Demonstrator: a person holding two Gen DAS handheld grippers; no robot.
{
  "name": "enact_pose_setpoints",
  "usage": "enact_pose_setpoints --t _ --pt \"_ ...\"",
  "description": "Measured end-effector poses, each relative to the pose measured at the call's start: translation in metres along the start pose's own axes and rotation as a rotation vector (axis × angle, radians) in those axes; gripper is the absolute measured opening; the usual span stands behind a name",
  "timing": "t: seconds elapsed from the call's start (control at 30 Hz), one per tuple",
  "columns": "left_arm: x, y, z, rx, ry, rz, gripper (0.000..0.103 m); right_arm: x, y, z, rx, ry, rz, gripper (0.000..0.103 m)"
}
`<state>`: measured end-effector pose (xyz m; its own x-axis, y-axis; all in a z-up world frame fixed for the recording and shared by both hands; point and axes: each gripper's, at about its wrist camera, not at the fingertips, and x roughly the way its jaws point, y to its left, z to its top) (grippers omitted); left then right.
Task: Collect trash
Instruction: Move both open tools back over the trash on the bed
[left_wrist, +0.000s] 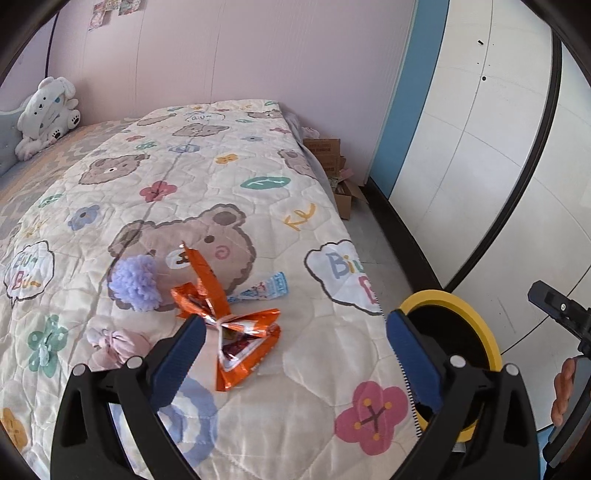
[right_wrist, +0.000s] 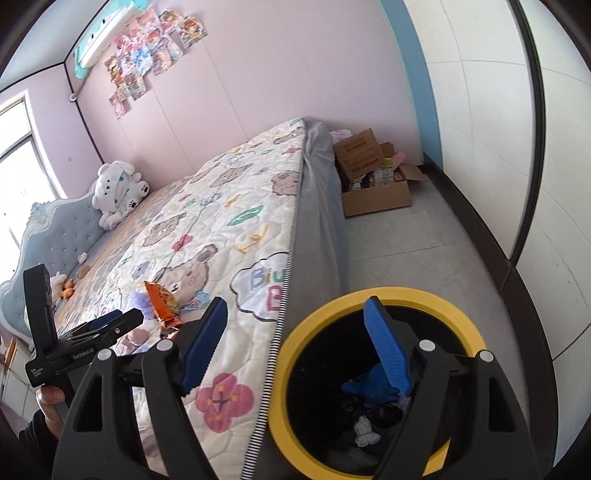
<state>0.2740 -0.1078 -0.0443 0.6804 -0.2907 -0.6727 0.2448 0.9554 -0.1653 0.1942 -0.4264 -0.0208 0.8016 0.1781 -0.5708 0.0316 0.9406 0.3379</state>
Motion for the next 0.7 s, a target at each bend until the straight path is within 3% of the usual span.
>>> enact_pose_setpoints --t 0.7 --pt "-0.002 0.131 -0.02 -0.135 0.027 0.16 0.095 0.079 0.126 -0.007 -0.172 0.106 0.136 0.074"
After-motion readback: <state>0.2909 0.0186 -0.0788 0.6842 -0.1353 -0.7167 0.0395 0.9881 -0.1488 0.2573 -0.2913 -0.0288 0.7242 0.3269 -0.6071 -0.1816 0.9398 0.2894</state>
